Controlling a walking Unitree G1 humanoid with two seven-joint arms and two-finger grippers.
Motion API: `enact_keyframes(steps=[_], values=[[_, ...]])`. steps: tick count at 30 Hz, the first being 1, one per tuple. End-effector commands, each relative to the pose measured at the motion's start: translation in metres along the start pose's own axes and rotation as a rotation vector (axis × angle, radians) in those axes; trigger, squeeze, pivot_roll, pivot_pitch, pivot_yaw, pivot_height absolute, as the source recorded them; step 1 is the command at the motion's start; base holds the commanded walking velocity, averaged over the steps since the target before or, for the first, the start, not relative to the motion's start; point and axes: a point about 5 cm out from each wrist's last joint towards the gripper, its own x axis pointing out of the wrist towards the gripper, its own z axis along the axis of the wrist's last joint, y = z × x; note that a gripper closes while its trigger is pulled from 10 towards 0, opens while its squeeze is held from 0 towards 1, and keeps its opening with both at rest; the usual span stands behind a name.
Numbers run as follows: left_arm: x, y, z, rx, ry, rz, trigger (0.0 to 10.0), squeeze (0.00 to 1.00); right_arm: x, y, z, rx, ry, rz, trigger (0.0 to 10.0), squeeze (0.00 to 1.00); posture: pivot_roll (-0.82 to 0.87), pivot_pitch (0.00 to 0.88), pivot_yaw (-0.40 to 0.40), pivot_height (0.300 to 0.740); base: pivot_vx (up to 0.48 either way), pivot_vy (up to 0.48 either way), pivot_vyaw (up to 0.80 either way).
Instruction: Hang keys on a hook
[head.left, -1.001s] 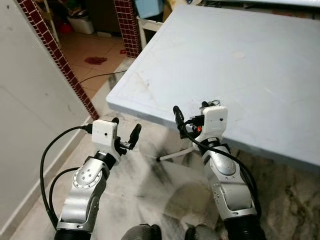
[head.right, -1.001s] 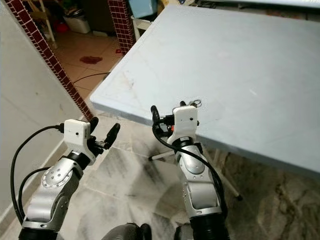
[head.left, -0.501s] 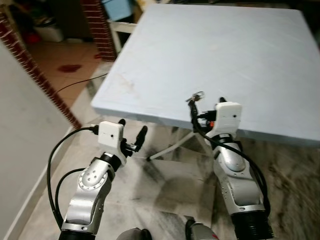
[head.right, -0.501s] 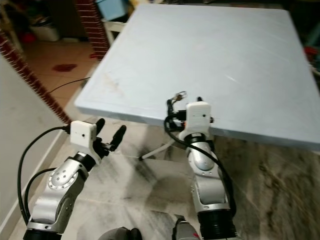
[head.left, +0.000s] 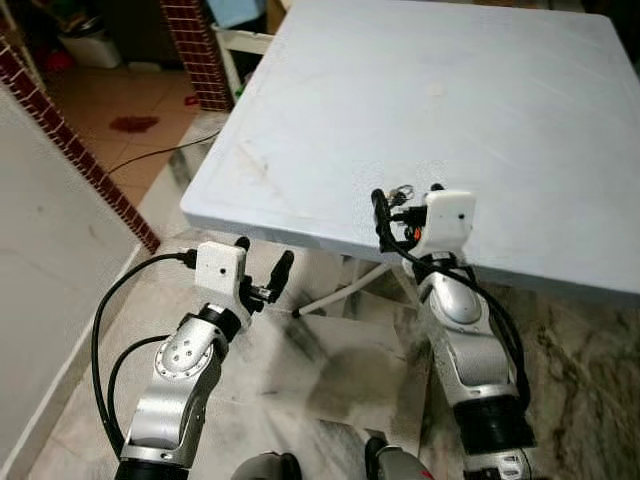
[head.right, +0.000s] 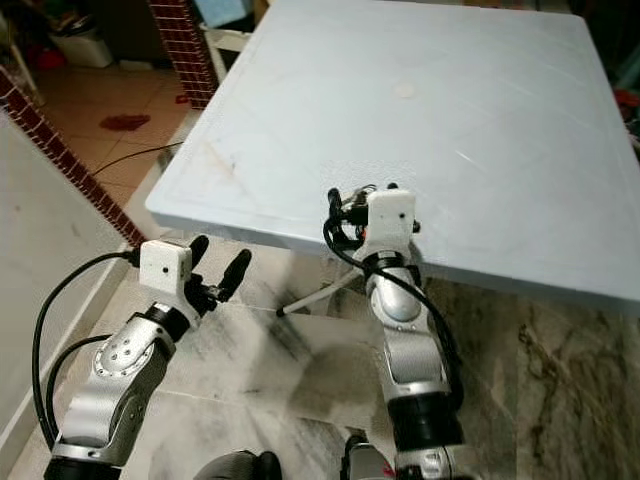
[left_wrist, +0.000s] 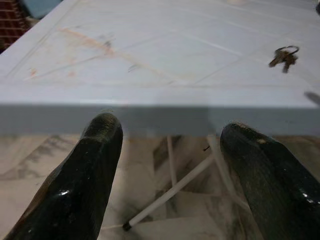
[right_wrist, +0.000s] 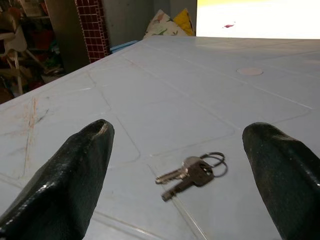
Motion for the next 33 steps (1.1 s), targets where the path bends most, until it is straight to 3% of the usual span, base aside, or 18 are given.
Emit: enact_keyframes(steps=[1, 18, 31, 32, 33], values=[[-0.007, 0.003, -0.002, 0.02, 0.018, 0.001, 10.0, 0.0, 0.006, -0.001, -0.003, 0.024, 0.018, -0.034, 10.0, 0.0, 0.02, 0.196, 0.098, 0.74, 0.0, 0.0, 0.0], [-0.021, 0.005, -0.002, 0.032, 0.047, -0.005, 10.0, 0.0, 0.033, 0.007, -0.005, 0.163, 0.076, -0.15, 10.0, 0.0, 0.06, 0.233, 0.117, 0.74, 0.0, 0.0, 0.0], [-0.021, -0.003, -0.003, 0.015, 0.054, -0.036, 10.0, 0.0, 0.035, -0.021, -0.024, 0.113, 0.16, -0.27, 10.0, 0.0, 0.04, 0.248, 0.106, 0.74, 0.0, 0.0, 0.0], [-0.02, -0.003, -0.003, 0.013, 0.054, -0.038, 10.0, 0.0, 0.036, -0.023, -0.025, 0.112, 0.166, -0.271, 8.4, 0.0, 0.04, 0.248, 0.104, 0.74, 0.0, 0.0, 0.0], [-0.02, -0.004, -0.003, 0.011, 0.053, -0.039, 10.0, 0.0, 0.036, -0.025, -0.026, 0.112, 0.17, -0.271, 5.0, 0.0, 0.04, 0.246, 0.102, 0.74, 0.0, 0.0, 0.0]])
